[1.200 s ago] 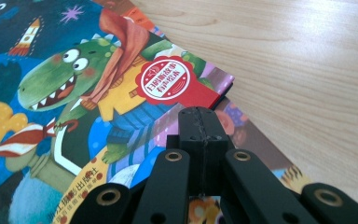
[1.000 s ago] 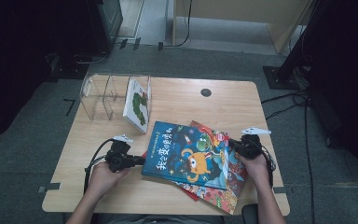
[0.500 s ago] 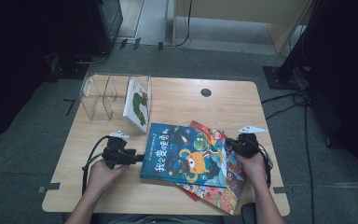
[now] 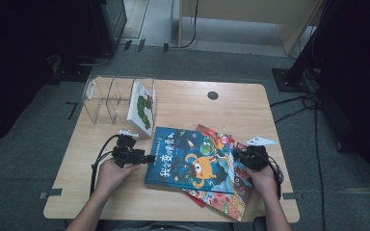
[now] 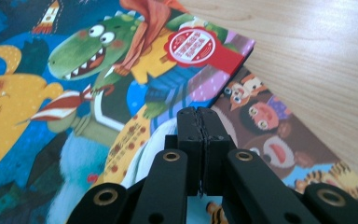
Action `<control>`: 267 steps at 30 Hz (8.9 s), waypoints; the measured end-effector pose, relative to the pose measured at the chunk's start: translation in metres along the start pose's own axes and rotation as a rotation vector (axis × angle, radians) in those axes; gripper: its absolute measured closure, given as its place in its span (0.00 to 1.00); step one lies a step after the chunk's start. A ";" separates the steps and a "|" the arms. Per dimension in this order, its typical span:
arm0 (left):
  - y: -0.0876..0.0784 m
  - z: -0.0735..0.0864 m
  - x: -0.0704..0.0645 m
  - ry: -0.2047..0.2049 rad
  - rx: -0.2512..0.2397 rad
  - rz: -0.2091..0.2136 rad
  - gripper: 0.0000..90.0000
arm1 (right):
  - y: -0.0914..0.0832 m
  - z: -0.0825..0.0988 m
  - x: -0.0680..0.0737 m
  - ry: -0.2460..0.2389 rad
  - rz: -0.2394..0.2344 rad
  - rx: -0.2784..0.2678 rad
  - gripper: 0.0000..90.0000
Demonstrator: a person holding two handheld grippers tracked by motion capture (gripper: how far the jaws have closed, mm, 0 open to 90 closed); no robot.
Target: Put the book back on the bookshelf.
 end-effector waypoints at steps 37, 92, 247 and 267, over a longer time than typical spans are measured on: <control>0.028 -0.005 -0.011 0.000 0.047 0.048 0.32 | -0.015 0.010 0.013 -0.006 -0.030 0.016 1.00; -0.071 -0.147 -0.042 -0.176 0.184 0.185 0.85 | 0.043 -0.016 0.073 -0.062 -0.275 0.019 0.90; -0.267 -0.219 0.168 -0.489 -0.073 -0.267 0.90 | 0.052 -0.015 0.065 -0.217 -0.181 -0.023 0.68; -0.221 -0.220 0.177 -0.465 -0.067 -0.281 0.89 | 0.054 -0.016 0.066 -0.220 -0.189 -0.025 0.69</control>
Point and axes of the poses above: each handheld gripper's, and its own axes: y roughly forward along the jaws, z roughly out of its underside, x roughly to its left, the point moved 2 cm from there along y, roughly forward along the jaws, and after that the axes turned 15 degrees about -x, right-handed, at the moved point
